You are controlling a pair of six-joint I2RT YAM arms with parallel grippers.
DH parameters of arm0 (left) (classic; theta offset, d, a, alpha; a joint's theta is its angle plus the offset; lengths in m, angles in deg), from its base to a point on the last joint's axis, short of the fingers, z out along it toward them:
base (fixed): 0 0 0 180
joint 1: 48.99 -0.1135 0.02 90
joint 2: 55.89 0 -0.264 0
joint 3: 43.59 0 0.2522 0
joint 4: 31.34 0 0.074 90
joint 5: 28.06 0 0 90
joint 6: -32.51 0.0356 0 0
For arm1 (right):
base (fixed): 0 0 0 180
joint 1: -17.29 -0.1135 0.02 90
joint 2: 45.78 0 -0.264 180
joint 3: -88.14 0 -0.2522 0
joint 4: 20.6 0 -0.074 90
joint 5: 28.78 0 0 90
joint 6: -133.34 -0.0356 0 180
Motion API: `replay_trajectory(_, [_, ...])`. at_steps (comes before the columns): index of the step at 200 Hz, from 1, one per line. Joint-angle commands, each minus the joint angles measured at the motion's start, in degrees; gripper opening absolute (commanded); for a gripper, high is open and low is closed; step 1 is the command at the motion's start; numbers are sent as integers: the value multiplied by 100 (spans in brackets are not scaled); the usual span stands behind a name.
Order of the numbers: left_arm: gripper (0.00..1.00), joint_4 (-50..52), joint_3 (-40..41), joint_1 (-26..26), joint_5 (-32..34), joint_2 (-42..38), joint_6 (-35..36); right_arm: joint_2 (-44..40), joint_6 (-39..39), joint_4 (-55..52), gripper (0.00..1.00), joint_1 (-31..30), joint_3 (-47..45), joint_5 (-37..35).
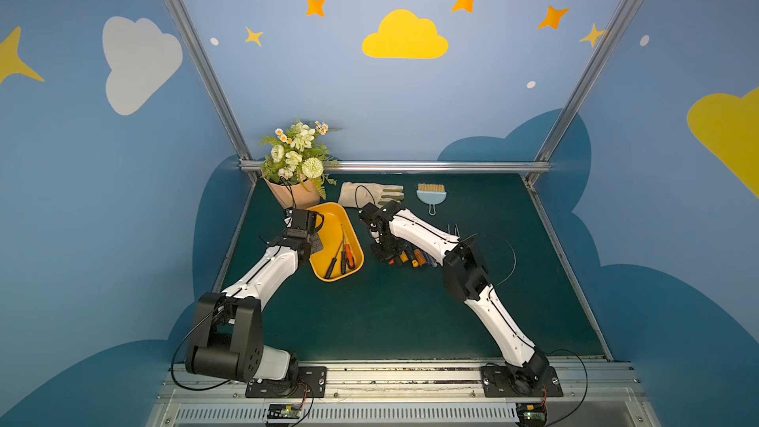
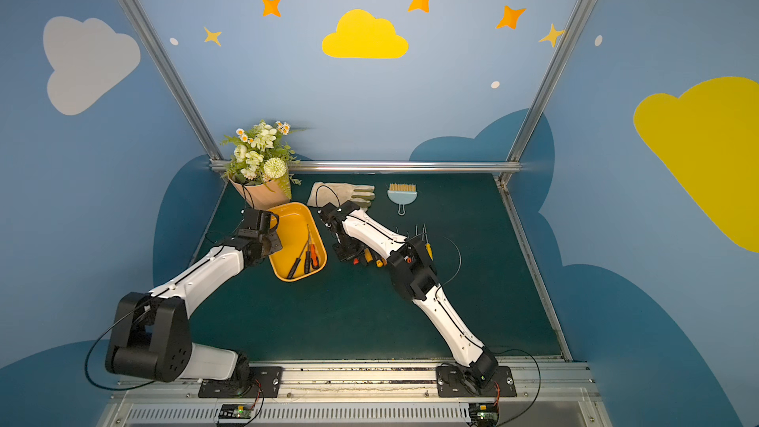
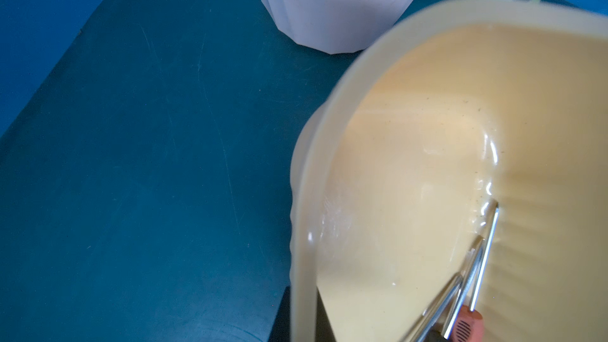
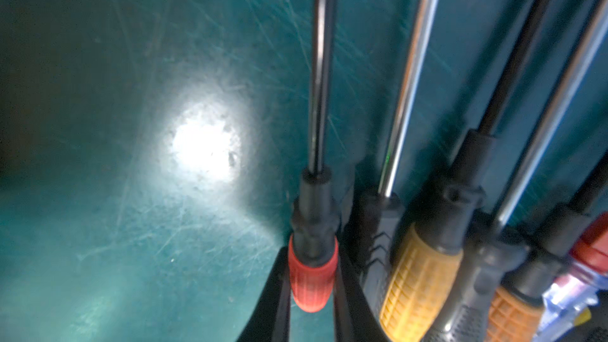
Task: Take out the screwdriver from the storage box
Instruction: Place the screwdriver at the center of the board.
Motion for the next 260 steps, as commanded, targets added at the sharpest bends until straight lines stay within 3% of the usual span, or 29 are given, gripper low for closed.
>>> replay_trajectory(1, [2, -14, -195, -27, -21, 52, -52, 189, 19, -283, 0, 6, 121, -108])
replay_trajectory(35, [2, 6, -220, -33, -49, 58, -43, 282, 55, -384, 0, 22, 141, -180])
replay_trajectory(71, [2, -5, -233, -31, -78, 83, -43, 298, -42, -433, 17, 35, 165, -49])
replay_trajectory(108, [2, 39, -276, -32, -93, 93, -26, 247, -73, -415, 24, 52, 193, 84])
replay_trajectory(183, [2, 48, -296, -33, -111, 127, -24, -215, -145, -180, 28, 63, 182, 319])
replay_trajectory(260, [2, 4, -268, -33, -212, 151, -19, -658, -165, -14, 30, 50, 87, 36])
